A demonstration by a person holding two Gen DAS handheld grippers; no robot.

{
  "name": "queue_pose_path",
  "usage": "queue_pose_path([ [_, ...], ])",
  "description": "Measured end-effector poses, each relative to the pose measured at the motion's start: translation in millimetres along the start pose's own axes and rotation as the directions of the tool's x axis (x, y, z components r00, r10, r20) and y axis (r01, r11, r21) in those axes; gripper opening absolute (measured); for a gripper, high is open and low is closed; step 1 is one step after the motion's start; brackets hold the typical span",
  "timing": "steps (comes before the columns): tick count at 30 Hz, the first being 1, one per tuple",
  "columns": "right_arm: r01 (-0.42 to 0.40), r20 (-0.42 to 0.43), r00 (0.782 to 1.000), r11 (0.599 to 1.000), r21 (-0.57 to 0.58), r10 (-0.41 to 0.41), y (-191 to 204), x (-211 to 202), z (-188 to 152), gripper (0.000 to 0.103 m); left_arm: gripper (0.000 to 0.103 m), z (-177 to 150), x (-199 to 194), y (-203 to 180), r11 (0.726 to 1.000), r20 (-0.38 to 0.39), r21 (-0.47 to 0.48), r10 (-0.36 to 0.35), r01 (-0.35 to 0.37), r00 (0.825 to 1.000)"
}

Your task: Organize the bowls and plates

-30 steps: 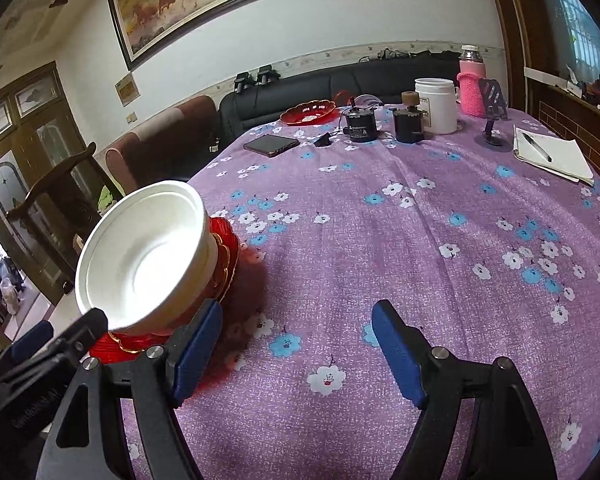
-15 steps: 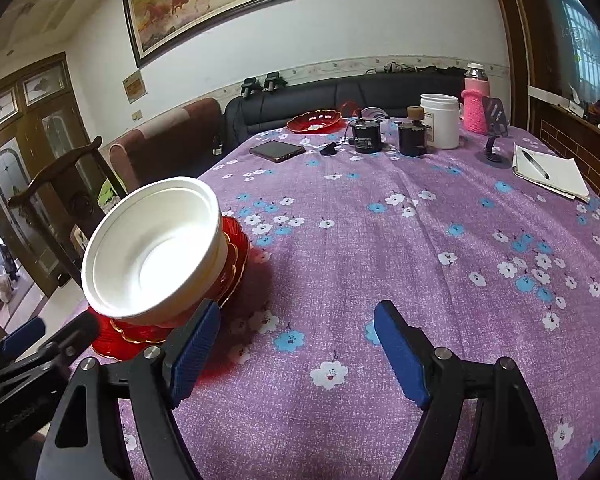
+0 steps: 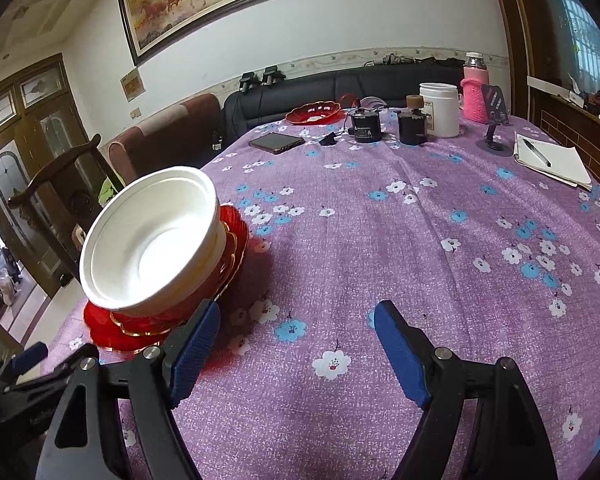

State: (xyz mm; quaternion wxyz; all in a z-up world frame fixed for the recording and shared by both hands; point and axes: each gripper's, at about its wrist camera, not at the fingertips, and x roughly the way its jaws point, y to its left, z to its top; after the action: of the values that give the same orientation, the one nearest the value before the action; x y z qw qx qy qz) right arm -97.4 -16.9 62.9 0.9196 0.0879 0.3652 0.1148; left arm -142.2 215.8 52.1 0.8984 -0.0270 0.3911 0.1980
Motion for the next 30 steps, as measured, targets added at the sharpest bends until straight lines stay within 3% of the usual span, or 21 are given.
queue_pose_path([
  [6,-0.003,0.007,1.0,1.0,-0.003,0.003,0.8,-1.2,0.0,0.084,0.095,2.7,-3.7,3.0,1.0,0.03,-0.017,-0.003,0.004,1.0],
  [9,-0.018,0.018,1.0,0.999,-0.027,0.018,6.6,-4.5,-0.9,0.084,0.095,0.7,-22.8,8.0,0.998,0.116,-0.053,-0.017,0.024,0.993],
  [12,-0.027,0.077,0.996,0.996,-0.081,0.033,17.9,-16.0,-2.2,0.084,0.1,-1.4,-63.1,11.0,0.995,0.308,-0.097,0.037,-0.008,0.951],
  [13,-0.029,0.097,0.995,0.995,-0.096,0.038,21.1,-19.8,-2.6,0.085,0.103,-2.1,-76.8,10.1,0.994,0.371,-0.105,0.05,-0.012,0.927],
  [14,-0.03,0.125,0.991,0.993,-0.116,0.044,25.8,-24.9,-2.9,0.088,0.103,-2.7,-85.5,8.1,0.994,0.411,-0.105,0.049,-0.006,0.91],
  [15,-0.023,0.149,0.988,0.992,-0.128,0.042,30.4,-29.0,-2.9,0.097,0.103,-3.1,-92.1,4.7,0.996,0.439,-0.094,0.037,0.005,0.898],
  [16,-0.011,0.176,0.984,0.99,-0.139,0.035,35.7,-32.7,-2.4,0.103,0.103,-1.5,-94.3,0.7,0.997,0.445,-0.077,0.022,0.014,0.895],
  [19,0.001,0.178,0.984,0.985,-0.175,0.031,47.1,-32.2,2.9,0.103,0.103,11.5,-87.0,-15.5,0.997,0.386,0.006,-0.071,0.075,0.92],
  [20,0.003,0.16,0.987,0.983,-0.186,0.027,50.6,-29.4,5.5,0.103,0.103,17.1,-81.1,-19.1,0.994,0.339,0.014,-0.11,0.112,0.934],
  [22,-0.014,0.132,0.99,0.98,-0.197,0.041,53.5,-25.7,7.7,0.103,0.103,21.7,-74.2,-19.8,0.983,0.287,-0.011,-0.17,0.181,0.943],
  [25,-0.027,0.122,0.991,0.977,-0.213,0.055,56.4,-24.5,6.3,0.103,0.103,23.5,-68.8,-18.5,0.976,0.258,-0.051,-0.19,0.209,0.947],
  [30,-0.043,0.09,0.994,0.967,-0.252,0.068,65.7,-16.6,1.7,0.103,0.103,20.3,-59.0,-20.8,0.979,0.206,-0.033,-0.189,0.2,0.96],
])
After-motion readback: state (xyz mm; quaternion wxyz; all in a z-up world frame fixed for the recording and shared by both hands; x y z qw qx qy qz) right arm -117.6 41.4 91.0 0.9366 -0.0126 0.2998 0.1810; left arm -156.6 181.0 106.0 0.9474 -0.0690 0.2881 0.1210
